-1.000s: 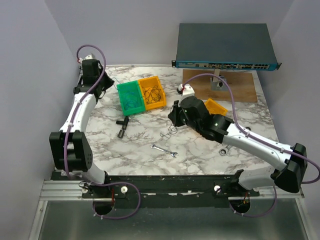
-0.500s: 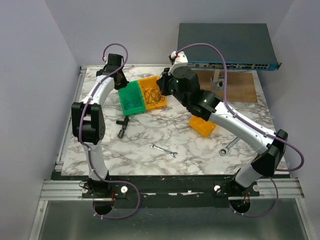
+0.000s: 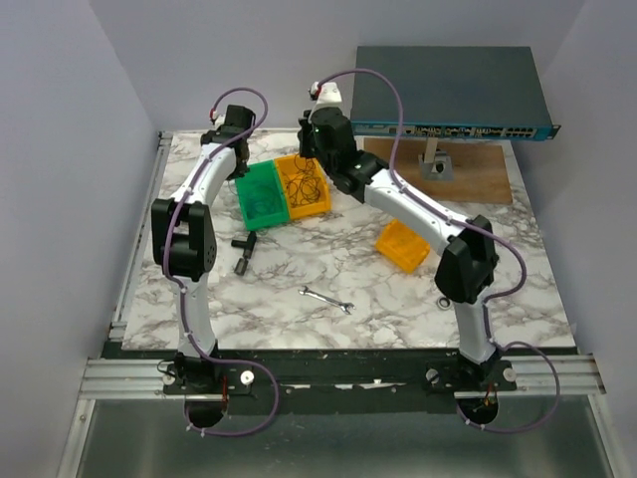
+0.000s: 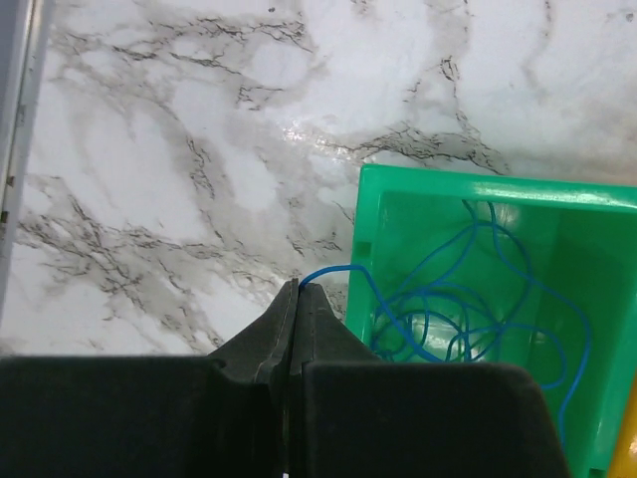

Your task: Untangle the cables

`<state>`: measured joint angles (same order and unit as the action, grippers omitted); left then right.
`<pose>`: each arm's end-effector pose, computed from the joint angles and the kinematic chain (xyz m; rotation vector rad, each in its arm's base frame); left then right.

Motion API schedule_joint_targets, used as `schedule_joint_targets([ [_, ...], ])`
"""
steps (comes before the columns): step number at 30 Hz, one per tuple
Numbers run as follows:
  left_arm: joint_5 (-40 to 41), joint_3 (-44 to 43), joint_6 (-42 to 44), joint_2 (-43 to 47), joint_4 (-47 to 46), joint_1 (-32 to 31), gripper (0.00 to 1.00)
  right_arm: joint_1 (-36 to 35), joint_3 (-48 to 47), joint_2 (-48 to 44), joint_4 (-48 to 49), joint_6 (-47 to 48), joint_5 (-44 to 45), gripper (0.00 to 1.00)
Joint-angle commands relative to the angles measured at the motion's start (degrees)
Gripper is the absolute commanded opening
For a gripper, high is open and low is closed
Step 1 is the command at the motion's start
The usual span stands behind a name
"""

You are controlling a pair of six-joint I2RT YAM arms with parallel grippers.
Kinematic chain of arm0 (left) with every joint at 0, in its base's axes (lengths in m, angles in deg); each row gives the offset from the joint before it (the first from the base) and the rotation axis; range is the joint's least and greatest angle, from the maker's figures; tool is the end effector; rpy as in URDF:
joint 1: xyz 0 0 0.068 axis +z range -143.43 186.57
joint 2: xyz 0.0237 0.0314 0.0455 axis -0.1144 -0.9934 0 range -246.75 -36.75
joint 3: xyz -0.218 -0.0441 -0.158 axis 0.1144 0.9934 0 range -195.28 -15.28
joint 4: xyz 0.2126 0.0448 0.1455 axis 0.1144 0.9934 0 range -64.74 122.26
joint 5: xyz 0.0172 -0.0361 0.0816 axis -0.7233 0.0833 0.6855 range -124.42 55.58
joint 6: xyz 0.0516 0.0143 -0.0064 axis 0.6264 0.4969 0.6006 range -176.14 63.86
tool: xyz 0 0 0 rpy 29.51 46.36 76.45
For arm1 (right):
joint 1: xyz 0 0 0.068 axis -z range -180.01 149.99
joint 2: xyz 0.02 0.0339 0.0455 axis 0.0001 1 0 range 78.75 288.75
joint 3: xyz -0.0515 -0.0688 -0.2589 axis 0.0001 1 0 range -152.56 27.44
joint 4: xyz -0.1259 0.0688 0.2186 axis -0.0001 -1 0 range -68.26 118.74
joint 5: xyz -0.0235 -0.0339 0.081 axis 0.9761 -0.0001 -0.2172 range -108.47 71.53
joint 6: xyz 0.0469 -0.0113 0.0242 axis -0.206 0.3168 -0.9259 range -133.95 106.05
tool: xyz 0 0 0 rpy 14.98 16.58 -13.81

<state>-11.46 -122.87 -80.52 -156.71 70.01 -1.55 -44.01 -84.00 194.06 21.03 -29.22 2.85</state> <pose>0.4592 -0.0514 0.2587 -0.4960 2.4251 0.2778 0.3588 0.3285 0.3739 -0.1746 1.7694 0.4216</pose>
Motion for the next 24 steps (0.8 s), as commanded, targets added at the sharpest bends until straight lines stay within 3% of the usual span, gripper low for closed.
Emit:
schedule_joint_targets([
  [1,9.74,-4.37,6.19,-0.41,3.14,-3.82,0.0,1.32,-6.91,7.79,2.32,3.04,-0.7,0.01],
  [5,5.79,-9.82,5.37,-5.48,6.58,-4.88,0.0,2.04,-9.53,13.27,2.55,4.37,-1.58,0.01],
  [11,-3.46,-10.88,4.22,-7.73,4.94,-4.93,0.05,2.44,-10.73,19.65,2.87,4.86,-3.95,0.01],
  [15,-4.07,-14.71,0.66,-10.78,9.04,-4.12,0.09,2.92,-10.09,23.28,3.33,3.13,-10.07,0.01],
  [21,-9.95,-4.86,-0.88,-3.51,1.54,-2.26,0.2,3.81,-10.74,27.3,2.17,0.57,-14.03,0.01],
  [24,-10.66,-5.16,-0.49,-1.49,3.16,-2.3,0.3,4.2,-10.82,28.47,0.14,-0.11,-13.22,0.01],
])
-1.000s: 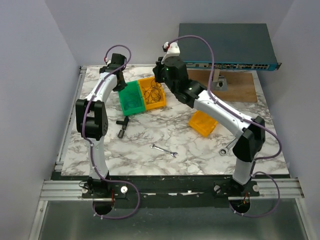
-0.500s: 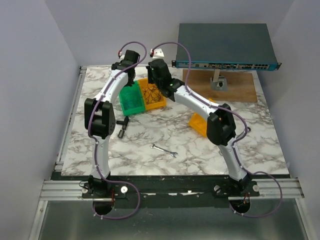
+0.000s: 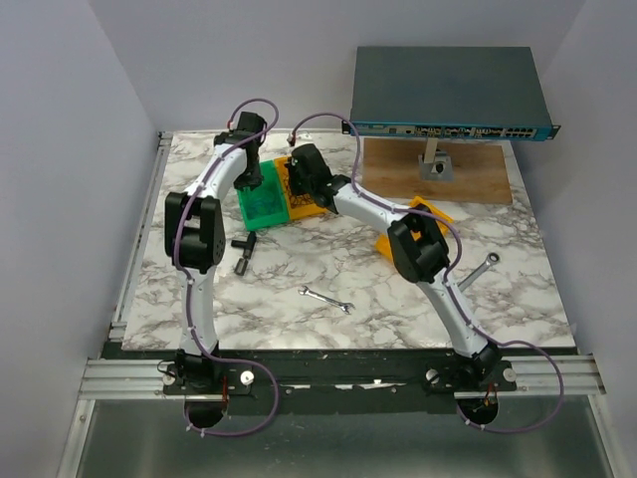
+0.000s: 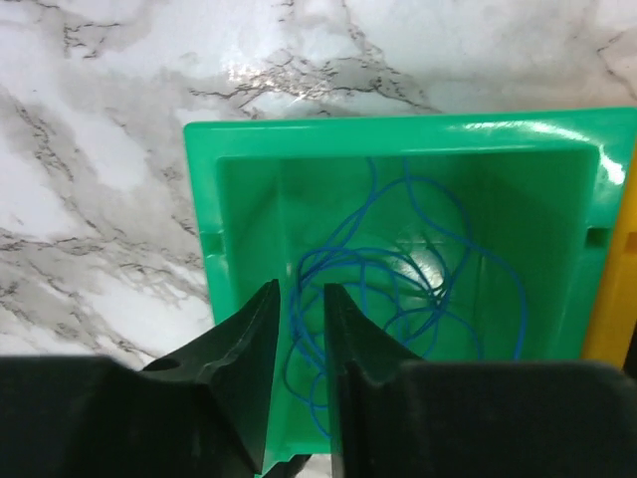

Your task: Untangle the cables

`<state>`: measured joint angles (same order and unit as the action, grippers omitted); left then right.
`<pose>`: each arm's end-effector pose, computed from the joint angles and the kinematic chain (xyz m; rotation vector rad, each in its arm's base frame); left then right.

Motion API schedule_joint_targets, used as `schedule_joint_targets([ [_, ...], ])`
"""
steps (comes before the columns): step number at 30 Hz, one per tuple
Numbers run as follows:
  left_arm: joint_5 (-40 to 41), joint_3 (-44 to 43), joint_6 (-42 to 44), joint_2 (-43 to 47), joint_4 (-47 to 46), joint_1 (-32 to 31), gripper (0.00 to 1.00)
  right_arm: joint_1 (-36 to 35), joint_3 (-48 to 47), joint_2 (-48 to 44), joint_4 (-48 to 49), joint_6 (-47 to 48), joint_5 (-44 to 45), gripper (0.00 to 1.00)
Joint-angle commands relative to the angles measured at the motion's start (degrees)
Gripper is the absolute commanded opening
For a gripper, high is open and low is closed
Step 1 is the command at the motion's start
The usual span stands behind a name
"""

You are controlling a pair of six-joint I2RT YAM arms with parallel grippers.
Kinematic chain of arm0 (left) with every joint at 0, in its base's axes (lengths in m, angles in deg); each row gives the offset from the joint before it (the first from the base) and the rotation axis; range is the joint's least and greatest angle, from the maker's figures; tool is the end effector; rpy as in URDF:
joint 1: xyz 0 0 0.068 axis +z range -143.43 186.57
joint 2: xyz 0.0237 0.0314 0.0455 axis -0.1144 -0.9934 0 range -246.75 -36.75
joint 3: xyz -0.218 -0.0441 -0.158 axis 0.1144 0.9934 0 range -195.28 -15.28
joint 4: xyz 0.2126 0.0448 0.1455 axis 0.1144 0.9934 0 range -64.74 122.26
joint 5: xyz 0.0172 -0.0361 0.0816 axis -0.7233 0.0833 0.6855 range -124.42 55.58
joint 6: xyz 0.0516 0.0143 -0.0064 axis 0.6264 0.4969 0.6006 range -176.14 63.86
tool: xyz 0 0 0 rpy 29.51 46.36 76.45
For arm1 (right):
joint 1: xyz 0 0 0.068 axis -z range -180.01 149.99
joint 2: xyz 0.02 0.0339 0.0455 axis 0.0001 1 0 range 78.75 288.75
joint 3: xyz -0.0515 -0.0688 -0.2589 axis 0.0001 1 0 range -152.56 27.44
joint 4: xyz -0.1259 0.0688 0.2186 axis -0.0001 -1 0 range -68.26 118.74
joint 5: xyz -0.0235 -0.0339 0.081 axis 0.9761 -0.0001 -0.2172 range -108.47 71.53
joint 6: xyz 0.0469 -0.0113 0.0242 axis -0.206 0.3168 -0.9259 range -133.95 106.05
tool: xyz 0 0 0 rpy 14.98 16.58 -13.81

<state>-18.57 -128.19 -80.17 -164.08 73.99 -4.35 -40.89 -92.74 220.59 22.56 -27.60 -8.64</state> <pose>0.4743 -0.0815 0.2240 -0.3841 2.5831 0.1595 0.4379 0.3710 0.1910 -0.3834 2.0389 0.4138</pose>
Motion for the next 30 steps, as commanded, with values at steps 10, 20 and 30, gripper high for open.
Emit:
schedule_joint_targets([
  [10,-6.3,5.55,-1.54,14.61,-2.26,0.41,0.49,0.98,12.21,-8.62,2.12,-1.37,-1.95,0.46],
  [20,-6.05,34.2,-1.24,38.74,-20.48,0.37,0.83,0.98,22.76,-24.33,5.56,-1.46,-7.26,0.82],
  [30,-5.49,56.88,-1.17,61.74,-33.68,0.37,0.99,1.06,46.82,-47.89,16.53,-0.85,-7.7,0.94],
])
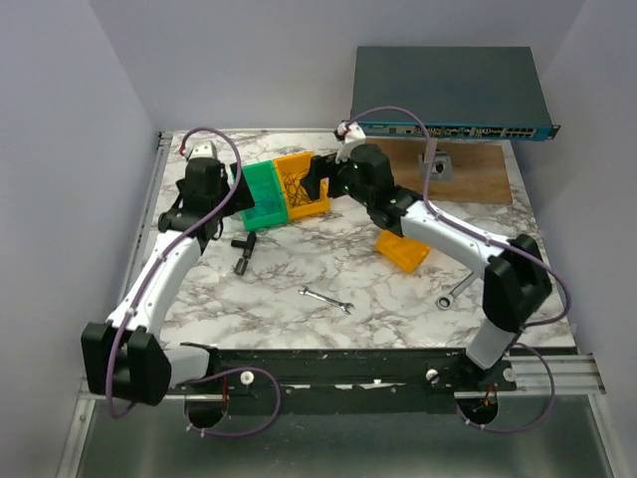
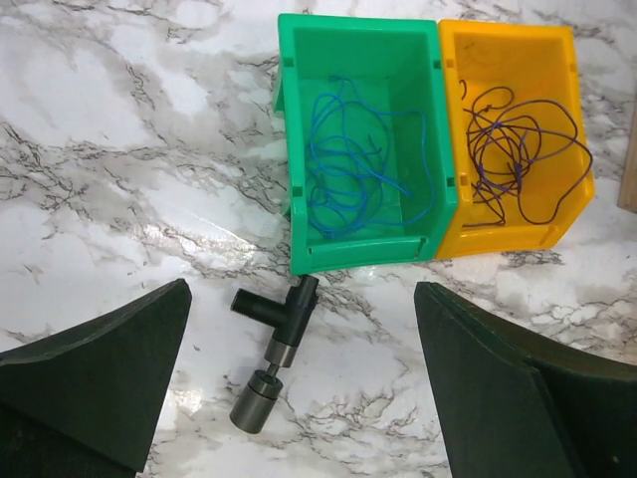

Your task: Untangle the cables

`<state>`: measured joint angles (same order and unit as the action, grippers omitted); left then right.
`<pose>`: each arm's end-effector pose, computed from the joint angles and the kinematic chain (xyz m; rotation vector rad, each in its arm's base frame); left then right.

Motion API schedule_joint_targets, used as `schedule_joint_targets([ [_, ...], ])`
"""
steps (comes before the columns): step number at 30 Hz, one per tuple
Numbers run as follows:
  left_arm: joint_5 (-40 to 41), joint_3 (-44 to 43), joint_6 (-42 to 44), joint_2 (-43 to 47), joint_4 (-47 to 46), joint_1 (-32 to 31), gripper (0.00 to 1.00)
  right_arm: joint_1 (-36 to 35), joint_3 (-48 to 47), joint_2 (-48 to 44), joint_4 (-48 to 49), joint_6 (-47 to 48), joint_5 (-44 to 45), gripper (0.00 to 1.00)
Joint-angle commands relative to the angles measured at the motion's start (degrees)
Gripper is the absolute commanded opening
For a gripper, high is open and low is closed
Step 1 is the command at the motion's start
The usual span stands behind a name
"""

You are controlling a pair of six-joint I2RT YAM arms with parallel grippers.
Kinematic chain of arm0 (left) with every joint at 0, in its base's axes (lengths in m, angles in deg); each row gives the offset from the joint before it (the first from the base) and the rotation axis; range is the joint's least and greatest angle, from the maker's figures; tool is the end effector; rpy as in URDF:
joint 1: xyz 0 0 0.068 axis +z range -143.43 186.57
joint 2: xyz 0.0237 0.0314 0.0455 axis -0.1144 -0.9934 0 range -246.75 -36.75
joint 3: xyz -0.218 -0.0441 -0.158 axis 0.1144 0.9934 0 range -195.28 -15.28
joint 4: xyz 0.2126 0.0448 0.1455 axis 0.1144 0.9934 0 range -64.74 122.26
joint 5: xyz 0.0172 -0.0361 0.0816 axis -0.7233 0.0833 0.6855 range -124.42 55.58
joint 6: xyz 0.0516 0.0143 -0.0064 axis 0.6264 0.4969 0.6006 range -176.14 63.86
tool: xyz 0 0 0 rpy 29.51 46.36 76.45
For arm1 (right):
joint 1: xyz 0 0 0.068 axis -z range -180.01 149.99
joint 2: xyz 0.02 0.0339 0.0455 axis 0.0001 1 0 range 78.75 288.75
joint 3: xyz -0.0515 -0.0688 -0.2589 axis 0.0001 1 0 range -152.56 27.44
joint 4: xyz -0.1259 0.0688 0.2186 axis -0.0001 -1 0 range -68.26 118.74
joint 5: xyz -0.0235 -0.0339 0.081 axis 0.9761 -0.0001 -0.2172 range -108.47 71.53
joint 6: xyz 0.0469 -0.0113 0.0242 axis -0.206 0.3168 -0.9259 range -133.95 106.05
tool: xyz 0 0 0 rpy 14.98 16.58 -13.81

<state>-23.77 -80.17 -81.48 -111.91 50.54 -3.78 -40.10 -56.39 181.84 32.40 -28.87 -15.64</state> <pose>0.2891 -0.0460 0.3207 -0.3881 2.1482 -0.1503 0.3350 0.2797 0.3169 -0.3771 1.8509 0.6208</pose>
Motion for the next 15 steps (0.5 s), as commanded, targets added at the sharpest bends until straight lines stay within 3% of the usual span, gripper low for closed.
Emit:
schedule_joint_targets([
  [1,-1.09,11.66,0.37,11.94,-12.85,-0.2,0.99,0.28,14.34,-12.8,8.68,0.53,-0.41,0.94],
  [7,-3.56,29.16,4.19,26.13,-29.36,-1.22,0.99,0.68,36.24,-31.74,18.57,0.64,2.45,0.95],
  [15,6.88,46.21,14.21,37.9,-42.04,-2.56,0.99,2.48,54.57,-59.16,5.11,-4.32,18.71,0.95],
])
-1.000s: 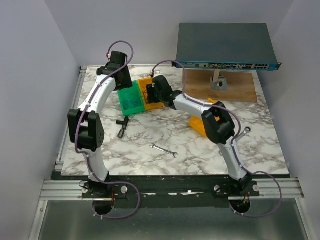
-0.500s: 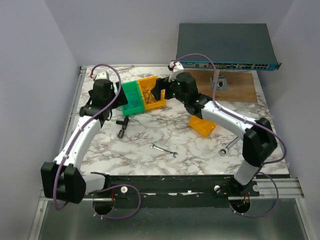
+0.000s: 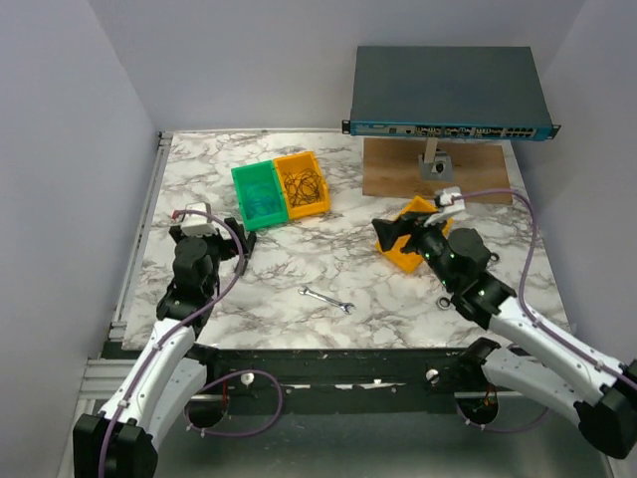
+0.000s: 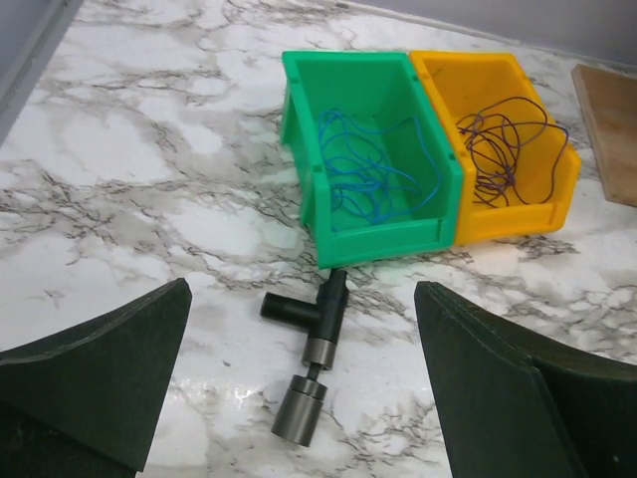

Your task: Untangle the cables

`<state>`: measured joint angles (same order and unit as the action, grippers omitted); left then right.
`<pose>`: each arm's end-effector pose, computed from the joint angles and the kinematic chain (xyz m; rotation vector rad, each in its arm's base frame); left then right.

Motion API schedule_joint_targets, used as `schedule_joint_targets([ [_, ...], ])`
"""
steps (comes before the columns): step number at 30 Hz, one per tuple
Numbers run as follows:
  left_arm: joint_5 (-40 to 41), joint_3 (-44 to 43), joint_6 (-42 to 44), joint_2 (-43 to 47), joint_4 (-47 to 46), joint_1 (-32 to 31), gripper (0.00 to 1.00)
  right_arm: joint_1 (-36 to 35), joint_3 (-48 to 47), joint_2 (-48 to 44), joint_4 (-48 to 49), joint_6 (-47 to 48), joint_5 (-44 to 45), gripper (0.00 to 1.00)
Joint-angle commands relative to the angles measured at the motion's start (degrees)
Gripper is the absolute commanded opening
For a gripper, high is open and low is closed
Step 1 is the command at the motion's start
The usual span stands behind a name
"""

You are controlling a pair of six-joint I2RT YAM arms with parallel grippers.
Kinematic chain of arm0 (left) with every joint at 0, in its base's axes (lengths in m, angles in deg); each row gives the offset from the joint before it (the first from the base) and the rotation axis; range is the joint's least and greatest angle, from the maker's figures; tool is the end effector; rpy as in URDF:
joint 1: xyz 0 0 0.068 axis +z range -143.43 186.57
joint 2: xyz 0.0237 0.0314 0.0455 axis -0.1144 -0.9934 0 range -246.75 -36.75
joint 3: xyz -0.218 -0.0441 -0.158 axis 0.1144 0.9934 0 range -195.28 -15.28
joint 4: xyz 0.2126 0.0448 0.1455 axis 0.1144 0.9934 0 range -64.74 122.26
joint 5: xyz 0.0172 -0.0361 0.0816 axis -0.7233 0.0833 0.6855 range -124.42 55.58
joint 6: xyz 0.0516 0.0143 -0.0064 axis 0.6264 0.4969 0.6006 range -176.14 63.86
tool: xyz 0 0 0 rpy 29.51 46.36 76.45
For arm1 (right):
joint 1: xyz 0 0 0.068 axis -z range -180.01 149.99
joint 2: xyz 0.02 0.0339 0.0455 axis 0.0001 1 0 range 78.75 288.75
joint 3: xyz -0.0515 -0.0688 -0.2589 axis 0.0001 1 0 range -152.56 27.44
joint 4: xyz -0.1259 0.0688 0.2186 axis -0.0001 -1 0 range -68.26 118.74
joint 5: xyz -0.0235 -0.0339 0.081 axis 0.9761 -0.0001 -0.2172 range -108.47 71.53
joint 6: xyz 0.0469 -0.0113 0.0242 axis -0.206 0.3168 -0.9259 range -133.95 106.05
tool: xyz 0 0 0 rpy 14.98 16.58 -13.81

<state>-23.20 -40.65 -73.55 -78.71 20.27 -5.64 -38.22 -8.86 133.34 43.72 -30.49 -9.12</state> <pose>0.1795 -0.0317 0.2556 -0.2217 1.7598 -0.2006 0.1823 0.1361 0.3024 -0.1859 1.6512 0.5988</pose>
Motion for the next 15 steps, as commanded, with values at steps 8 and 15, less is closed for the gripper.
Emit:
schedule_joint_targets([
  [8,0.92,15.73,14.01,0.76,-27.71,-0.71,0.97,0.78,31.43,-43.06,3.01,3.61,35.18,1.0],
  [15,-1.84,20.86,19.56,-8.4,-45.64,0.16,0.93,1.84,45.43,-35.41,34.72,23.69,31.26,1.0],
])
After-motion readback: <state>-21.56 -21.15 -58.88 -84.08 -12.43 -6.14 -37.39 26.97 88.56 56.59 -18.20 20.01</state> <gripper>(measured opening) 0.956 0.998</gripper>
